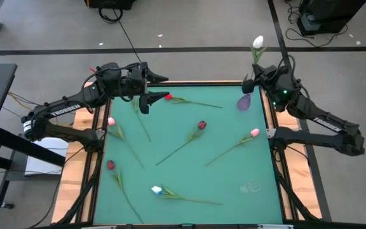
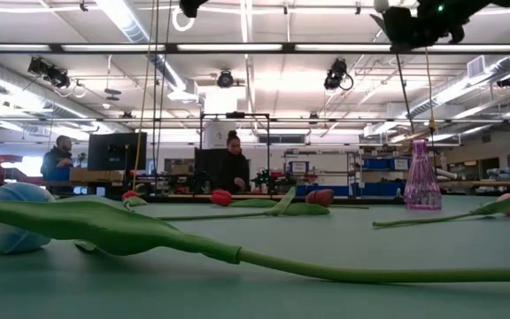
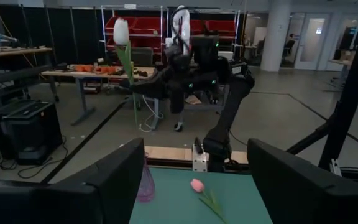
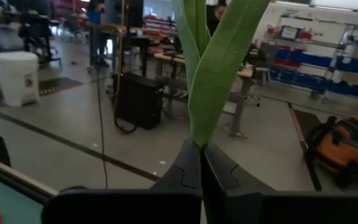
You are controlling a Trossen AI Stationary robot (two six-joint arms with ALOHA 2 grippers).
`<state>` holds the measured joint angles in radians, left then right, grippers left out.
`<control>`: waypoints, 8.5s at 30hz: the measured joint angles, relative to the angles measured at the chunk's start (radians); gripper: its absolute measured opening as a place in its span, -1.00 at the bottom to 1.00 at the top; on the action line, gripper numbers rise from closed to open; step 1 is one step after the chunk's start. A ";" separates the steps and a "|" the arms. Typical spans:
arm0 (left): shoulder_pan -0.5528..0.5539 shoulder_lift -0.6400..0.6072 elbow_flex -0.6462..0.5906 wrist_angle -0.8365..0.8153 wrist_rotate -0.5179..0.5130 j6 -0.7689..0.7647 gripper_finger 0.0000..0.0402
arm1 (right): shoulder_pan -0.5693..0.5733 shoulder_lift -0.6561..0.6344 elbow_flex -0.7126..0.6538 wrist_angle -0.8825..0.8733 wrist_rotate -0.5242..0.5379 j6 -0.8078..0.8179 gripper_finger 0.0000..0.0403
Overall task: Sort flowers into vase by color
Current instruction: Put the top white flower into the violet vase, then put the white flower into the violet vase
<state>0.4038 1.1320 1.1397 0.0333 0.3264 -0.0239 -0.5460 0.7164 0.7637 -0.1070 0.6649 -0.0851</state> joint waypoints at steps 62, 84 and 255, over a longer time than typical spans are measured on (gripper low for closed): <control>0.000 0.000 0.000 0.000 0.000 0.001 0.45 | -0.058 -0.068 -0.338 0.208 -0.034 0.146 -0.84; 0.000 0.000 0.000 0.000 0.000 0.001 0.45 | -0.058 -0.096 -0.389 0.264 -0.010 0.138 -0.45; -0.913 0.778 0.401 -0.871 -1.075 0.952 -0.93 | 1.314 1.089 0.948 -1.179 -0.168 1.742 -0.43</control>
<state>-0.5092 1.9100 1.5409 -0.8375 -0.7484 0.9283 0.7684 1.8058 1.7112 -1.2858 0.4968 1.6570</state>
